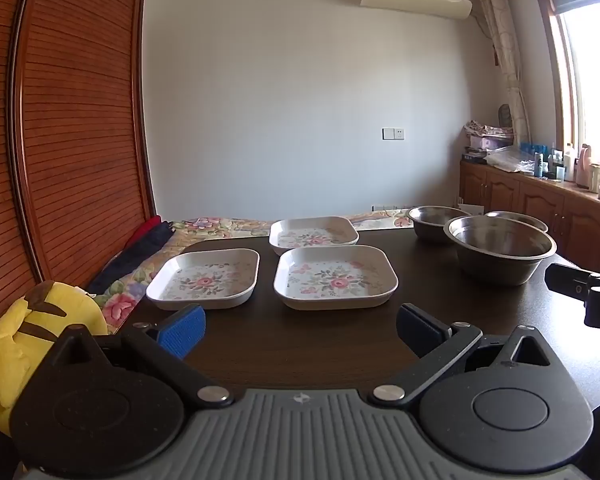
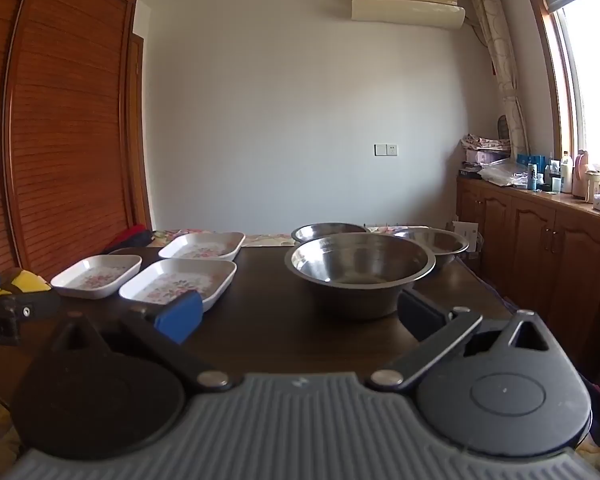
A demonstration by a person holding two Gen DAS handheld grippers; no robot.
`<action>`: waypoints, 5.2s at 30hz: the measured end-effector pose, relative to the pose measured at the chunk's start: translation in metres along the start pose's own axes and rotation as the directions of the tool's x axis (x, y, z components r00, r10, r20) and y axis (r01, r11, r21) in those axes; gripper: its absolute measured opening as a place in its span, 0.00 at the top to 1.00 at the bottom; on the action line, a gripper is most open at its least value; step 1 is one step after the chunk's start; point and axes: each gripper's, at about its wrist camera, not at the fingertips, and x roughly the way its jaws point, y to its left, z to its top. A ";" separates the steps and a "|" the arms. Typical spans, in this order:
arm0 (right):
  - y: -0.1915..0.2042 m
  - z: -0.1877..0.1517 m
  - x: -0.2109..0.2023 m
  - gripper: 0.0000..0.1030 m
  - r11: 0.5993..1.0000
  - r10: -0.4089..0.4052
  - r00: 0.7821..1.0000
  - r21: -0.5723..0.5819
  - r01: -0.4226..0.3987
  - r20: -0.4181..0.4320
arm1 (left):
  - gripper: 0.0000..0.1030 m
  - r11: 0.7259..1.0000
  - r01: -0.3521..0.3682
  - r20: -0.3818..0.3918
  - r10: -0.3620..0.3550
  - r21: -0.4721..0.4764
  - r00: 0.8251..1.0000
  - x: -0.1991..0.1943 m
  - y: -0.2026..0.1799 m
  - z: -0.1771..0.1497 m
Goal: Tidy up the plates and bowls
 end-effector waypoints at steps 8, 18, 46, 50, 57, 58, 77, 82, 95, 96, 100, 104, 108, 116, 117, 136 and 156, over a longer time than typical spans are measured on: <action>-0.004 -0.001 0.000 0.00 1.000 -0.002 1.000 0.008 0.002 -0.005 | 0.00 1.000 -0.001 0.001 0.001 0.000 1.000 0.002 0.001 0.000; -0.006 -0.001 0.000 0.00 1.000 -0.002 1.000 0.010 0.002 -0.005 | 0.00 1.000 -0.004 0.007 0.004 0.003 1.000 -0.002 0.000 0.002; -0.007 0.000 -0.002 0.00 1.000 -0.002 1.000 0.009 0.002 -0.002 | 0.00 1.000 -0.004 0.011 0.004 0.005 1.000 -0.004 -0.004 0.009; -0.007 0.000 -0.002 0.00 1.000 -0.002 1.000 0.009 0.002 -0.002 | 0.00 1.000 -0.005 0.012 0.005 0.006 1.000 -0.004 -0.004 0.008; -0.007 0.000 -0.002 0.00 1.000 -0.003 1.000 0.012 0.003 -0.003 | 0.00 1.000 -0.003 0.010 0.003 0.007 1.000 -0.005 -0.002 0.009; -0.007 -0.001 -0.002 0.00 1.000 -0.004 1.000 0.011 0.004 -0.004 | 0.00 1.000 -0.004 0.009 0.004 0.007 1.000 -0.004 -0.001 0.008; -0.010 -0.005 -0.002 0.00 1.000 -0.006 1.000 0.010 0.006 -0.011 | 0.00 1.000 -0.002 0.003 0.002 0.008 1.000 0.001 -0.003 0.000; -0.010 -0.008 0.000 0.00 1.000 -0.007 1.000 0.008 0.007 -0.023 | 0.00 1.000 -0.002 -0.013 0.002 0.007 1.000 0.005 -0.003 -0.005; -0.001 -0.009 0.016 0.00 0.998 0.062 0.996 -0.012 -0.063 -0.058 | 0.00 0.999 0.025 -0.091 -0.023 0.020 0.996 0.024 -0.002 -0.010; 0.000 -0.008 0.018 0.00 0.997 0.073 0.995 -0.009 -0.074 -0.062 | 0.00 0.999 0.031 -0.100 -0.028 0.027 0.995 0.027 -0.002 -0.009; 0.005 -0.005 0.029 0.00 0.992 0.121 0.990 -0.014 -0.122 -0.079 | 0.00 0.998 0.050 -0.125 -0.046 0.028 0.991 0.034 -0.001 -0.007; 0.010 0.001 0.037 0.00 0.987 0.152 0.985 -0.038 -0.155 -0.084 | 0.00 0.998 0.045 -0.148 -0.039 0.040 0.988 0.041 0.000 -0.002; 0.016 0.007 0.045 0.00 0.980 0.180 0.979 -0.064 -0.186 -0.092 | 0.00 0.998 0.036 -0.160 -0.029 0.045 0.987 0.048 0.003 0.005; 0.023 0.016 0.063 0.00 0.967 0.229 0.965 -0.084 -0.240 -0.125 | 0.00 0.997 0.060 -0.183 -0.050 0.050 0.982 0.066 0.010 0.017; 0.024 0.017 0.066 0.00 0.965 0.235 0.963 -0.085 -0.247 -0.130 | 0.00 0.997 0.063 -0.185 -0.053 0.051 0.981 0.069 0.011 0.019; 0.063 0.036 0.126 0.13 0.904 0.361 0.896 -0.141 -0.404 -0.258 | 0.00 0.996 0.063 -0.187 -0.050 0.064 0.981 0.141 0.065 0.051; 0.070 0.020 0.177 0.44 0.922 0.286 0.877 -0.138 -0.362 -0.386 | 0.62 0.968 0.248 -0.284 -0.229 0.032 0.931 0.224 0.062 0.056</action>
